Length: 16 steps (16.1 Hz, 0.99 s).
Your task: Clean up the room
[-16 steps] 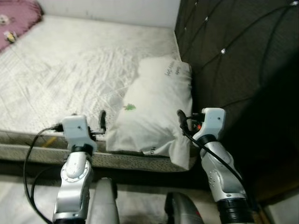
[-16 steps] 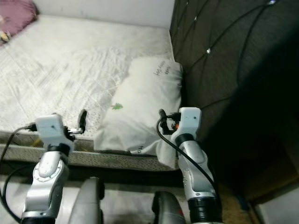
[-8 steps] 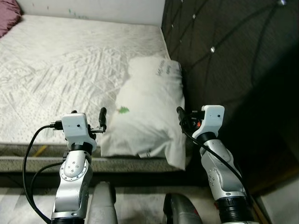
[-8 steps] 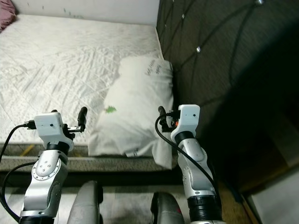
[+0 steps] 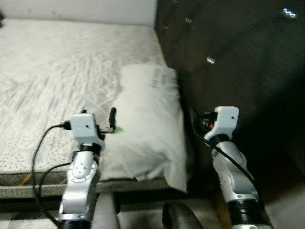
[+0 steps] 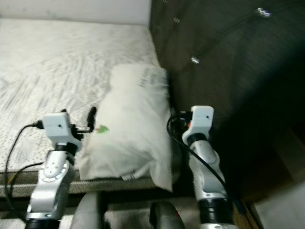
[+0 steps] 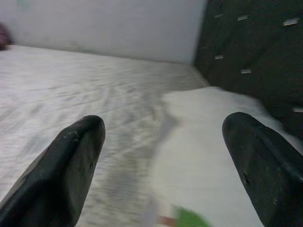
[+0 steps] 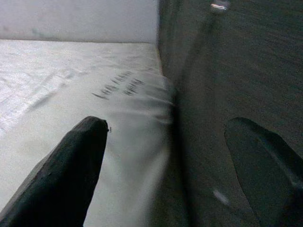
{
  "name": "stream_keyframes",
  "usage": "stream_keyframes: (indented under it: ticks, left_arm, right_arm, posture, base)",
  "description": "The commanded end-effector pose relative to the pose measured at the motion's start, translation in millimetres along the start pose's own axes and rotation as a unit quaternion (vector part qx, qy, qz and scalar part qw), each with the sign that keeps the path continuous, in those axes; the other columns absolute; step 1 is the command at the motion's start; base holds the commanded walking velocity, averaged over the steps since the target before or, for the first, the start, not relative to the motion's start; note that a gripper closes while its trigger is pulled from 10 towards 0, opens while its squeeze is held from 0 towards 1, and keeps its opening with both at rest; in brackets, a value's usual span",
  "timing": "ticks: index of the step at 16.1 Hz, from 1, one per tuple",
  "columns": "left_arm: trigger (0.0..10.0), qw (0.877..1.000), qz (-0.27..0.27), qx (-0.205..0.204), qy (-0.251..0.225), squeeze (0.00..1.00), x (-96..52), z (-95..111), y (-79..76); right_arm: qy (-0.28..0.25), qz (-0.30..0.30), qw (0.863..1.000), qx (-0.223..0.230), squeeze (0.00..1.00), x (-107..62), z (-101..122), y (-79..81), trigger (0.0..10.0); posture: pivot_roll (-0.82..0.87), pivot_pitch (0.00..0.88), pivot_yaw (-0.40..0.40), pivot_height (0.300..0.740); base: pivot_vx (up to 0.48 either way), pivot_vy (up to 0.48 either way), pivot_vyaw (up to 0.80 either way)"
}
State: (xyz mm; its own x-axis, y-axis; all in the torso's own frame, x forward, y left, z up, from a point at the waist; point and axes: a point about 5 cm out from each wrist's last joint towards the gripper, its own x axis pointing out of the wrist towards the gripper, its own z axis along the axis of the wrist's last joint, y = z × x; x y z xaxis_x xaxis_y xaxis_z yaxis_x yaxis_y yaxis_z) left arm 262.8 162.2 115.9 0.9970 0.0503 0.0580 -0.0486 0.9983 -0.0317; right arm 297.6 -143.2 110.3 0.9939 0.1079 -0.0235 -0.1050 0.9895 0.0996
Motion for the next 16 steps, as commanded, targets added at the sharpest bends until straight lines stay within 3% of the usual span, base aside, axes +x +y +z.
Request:
stream_keyframes:
  ticks: [1,10,12,14,16]
  left_arm:
    - [10.0,1.000,0.006,-0.001,-0.003,0.00,0.6,2.4,1.4]
    - [10.0,0.999,0.009,0.008,0.032,0.00,-6.0,-9.5,-0.7]
    - [10.0,0.999,0.027,0.018,0.044,0.00,-10.6,-13.9,5.5]
    - [10.0,0.998,0.033,0.024,0.050,0.00,-13.3,-15.0,11.2]
    - [10.0,0.998,0.037,0.027,0.052,0.00,-15.4,-15.4,14.0]
  right_arm:
    - [-0.010,0.009,1.000,-0.007,0.00,1.4,4.5,3.0,10.0]
    - [-0.005,0.013,1.000,-0.008,0.00,3.8,2.0,4.3,10.0]
    - [0.018,0.029,0.999,-0.007,0.00,4.1,-5.6,8.0,10.0]
    - [0.093,0.069,0.992,-0.042,0.00,2.9,-28.4,13.9,10.0]
    - [0.108,0.096,0.989,-0.040,0.00,1.1,-33.8,18.2,10.0]
  posture:
    - [-0.01,0.022,-0.090,0.637]
    - [0.01,0.020,-0.092,0.637]
    - [0.01,0.022,-0.090,0.637]
    - [0.02,0.025,-0.092,0.637]
    - [0.03,0.031,-0.095,0.637]
  base:
    - [0.000,0.000,0.00]
    - [0.000,0.000,0.00]
    - [0.000,0.000,0.00]
    - [0.000,0.000,0.00]
    - [0.000,0.000,0.00]
